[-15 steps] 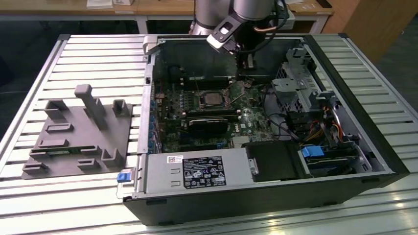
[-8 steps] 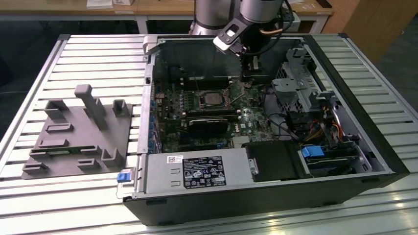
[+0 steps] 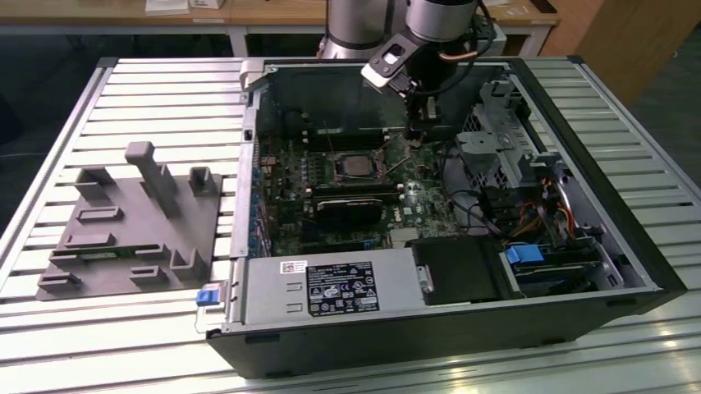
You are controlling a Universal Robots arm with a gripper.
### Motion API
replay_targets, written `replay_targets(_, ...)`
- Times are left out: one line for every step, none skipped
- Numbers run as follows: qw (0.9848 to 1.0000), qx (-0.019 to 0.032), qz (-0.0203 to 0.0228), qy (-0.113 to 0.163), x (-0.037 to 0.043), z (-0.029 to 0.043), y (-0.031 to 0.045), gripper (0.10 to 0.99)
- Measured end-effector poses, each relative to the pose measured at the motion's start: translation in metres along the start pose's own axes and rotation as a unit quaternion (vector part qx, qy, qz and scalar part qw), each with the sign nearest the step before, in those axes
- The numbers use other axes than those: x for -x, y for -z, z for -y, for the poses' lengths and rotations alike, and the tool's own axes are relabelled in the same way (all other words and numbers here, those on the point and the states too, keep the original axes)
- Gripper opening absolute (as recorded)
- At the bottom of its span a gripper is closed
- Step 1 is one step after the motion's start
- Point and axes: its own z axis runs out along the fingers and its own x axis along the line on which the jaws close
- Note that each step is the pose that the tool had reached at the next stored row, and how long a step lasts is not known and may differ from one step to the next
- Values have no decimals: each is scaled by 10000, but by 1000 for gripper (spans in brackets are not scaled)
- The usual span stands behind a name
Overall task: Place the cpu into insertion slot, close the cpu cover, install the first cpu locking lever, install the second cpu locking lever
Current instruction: 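Close the cpu cover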
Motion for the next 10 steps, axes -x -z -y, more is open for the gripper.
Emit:
replay_targets(10000, 0, 0, 0, 0, -4, -1, 106)
replay_targets(10000, 0, 0, 0, 0, -8, -1, 106)
replay_targets(10000, 0, -1, 0, -1, -14, -2, 106)
replay_targets(10000, 0, -1, 0, -1, -19, -2, 106)
replay_targets(10000, 0, -1, 0, -1, -26, -3, 106)
replay_targets(10000, -1, -1, 0, -1, -34, -4, 106)
replay_targets(10000, -3, -1, 0, -1, -44, -6, 106)
replay_targets(10000, -5, 0, 0, -2, -56, -7, 106)
replay_targets(10000, -7, 1, -1, -3, -68, -9, 106)
replay_targets(10000, -9, 0, -1, -4, -79, -13, 106)
